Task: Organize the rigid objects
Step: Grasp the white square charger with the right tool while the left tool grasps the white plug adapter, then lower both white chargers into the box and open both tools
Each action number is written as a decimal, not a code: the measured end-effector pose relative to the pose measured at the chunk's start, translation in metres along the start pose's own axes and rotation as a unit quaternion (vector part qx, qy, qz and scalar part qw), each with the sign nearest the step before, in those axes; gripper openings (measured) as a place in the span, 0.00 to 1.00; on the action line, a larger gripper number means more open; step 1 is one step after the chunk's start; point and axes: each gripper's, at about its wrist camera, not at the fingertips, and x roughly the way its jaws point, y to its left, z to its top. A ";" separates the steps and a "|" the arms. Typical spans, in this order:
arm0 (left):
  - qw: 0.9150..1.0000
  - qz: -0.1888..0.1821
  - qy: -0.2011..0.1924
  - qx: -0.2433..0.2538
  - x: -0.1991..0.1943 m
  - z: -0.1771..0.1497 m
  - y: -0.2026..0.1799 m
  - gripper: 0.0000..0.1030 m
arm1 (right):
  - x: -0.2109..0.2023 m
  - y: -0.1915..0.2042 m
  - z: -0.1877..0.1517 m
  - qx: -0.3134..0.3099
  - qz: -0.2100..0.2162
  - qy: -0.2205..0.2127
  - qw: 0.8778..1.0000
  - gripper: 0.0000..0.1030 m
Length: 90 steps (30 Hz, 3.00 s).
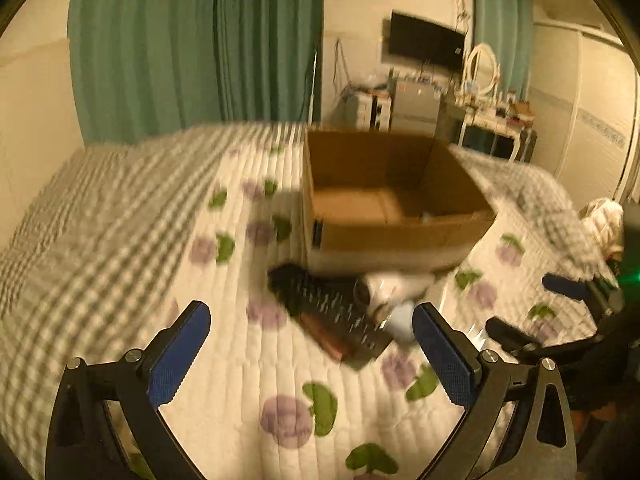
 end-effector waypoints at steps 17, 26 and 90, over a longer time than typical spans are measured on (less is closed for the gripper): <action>0.999 0.015 0.042 0.006 0.031 -0.020 -0.004 1.00 | 0.076 0.017 -0.036 -0.007 0.025 0.145 0.989 0.62; 0.998 -0.034 0.046 0.031 0.054 -0.005 -0.081 0.99 | 0.023 -0.053 0.007 0.027 0.005 0.080 0.996 0.62; 0.998 -0.030 0.040 0.037 0.148 0.120 -0.057 0.27 | 0.054 -0.053 0.124 -0.020 -0.003 -0.023 1.000 0.61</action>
